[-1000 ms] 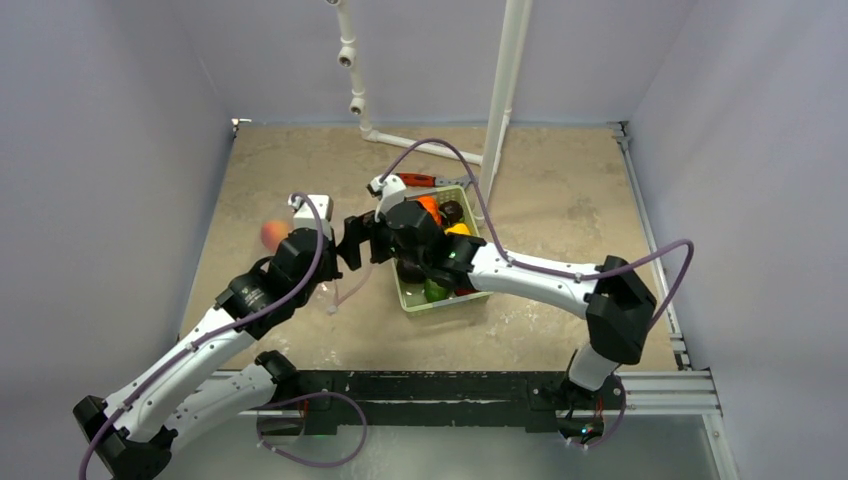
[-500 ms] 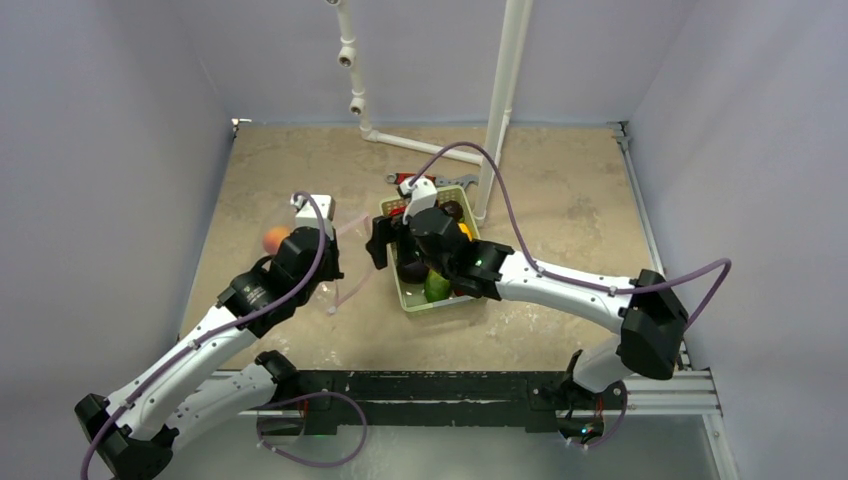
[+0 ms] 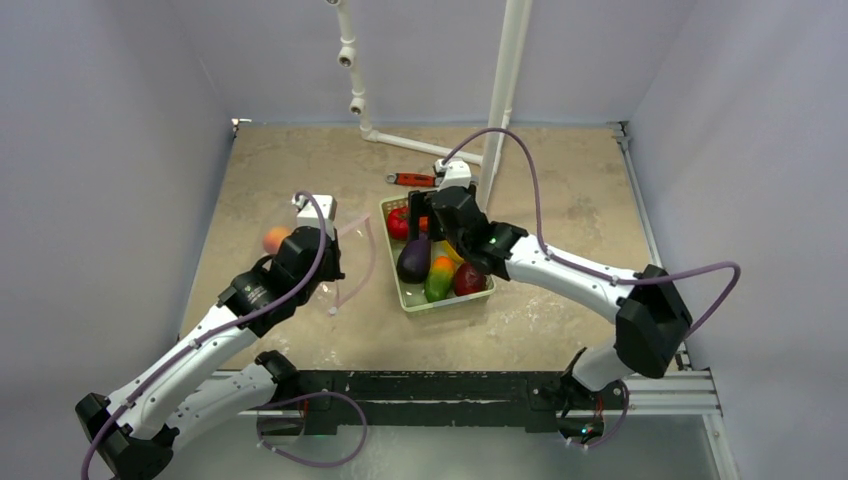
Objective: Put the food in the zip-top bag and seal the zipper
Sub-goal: Pick up the fake vegetable from the bin.
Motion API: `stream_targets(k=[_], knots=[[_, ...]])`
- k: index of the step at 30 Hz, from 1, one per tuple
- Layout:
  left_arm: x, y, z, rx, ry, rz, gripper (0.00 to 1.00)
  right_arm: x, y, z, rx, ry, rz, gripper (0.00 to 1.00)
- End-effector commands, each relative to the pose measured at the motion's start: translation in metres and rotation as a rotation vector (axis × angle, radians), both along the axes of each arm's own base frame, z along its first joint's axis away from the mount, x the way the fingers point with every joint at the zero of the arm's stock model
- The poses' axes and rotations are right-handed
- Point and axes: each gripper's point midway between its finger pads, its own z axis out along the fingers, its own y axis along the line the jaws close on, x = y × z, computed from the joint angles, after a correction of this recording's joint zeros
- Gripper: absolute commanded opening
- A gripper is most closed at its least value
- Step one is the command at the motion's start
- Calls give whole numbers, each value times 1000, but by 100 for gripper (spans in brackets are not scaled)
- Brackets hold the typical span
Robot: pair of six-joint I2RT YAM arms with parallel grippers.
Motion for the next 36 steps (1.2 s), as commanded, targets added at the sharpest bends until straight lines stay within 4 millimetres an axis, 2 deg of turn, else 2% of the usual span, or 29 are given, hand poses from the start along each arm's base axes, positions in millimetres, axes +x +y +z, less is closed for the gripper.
stream_targets(k=[1, 8, 19, 24, 36], knots=[[4, -2, 4, -31, -19, 8, 0, 28, -11, -9, -67, -4, -91, 91], [4, -2, 4, -30, -17, 6, 0, 60, -9, -29, -142, 3, -178, 88], [4, -3, 5, -34, -18, -2, 0, 86, -5, -42, -185, 9, -215, 82], [4, -3, 5, -32, -18, -4, 0, 92, -3, -51, -195, 20, -217, 77], [4, -4, 5, -34, -20, -8, 0, 97, -4, -67, -227, 33, -232, 73]])
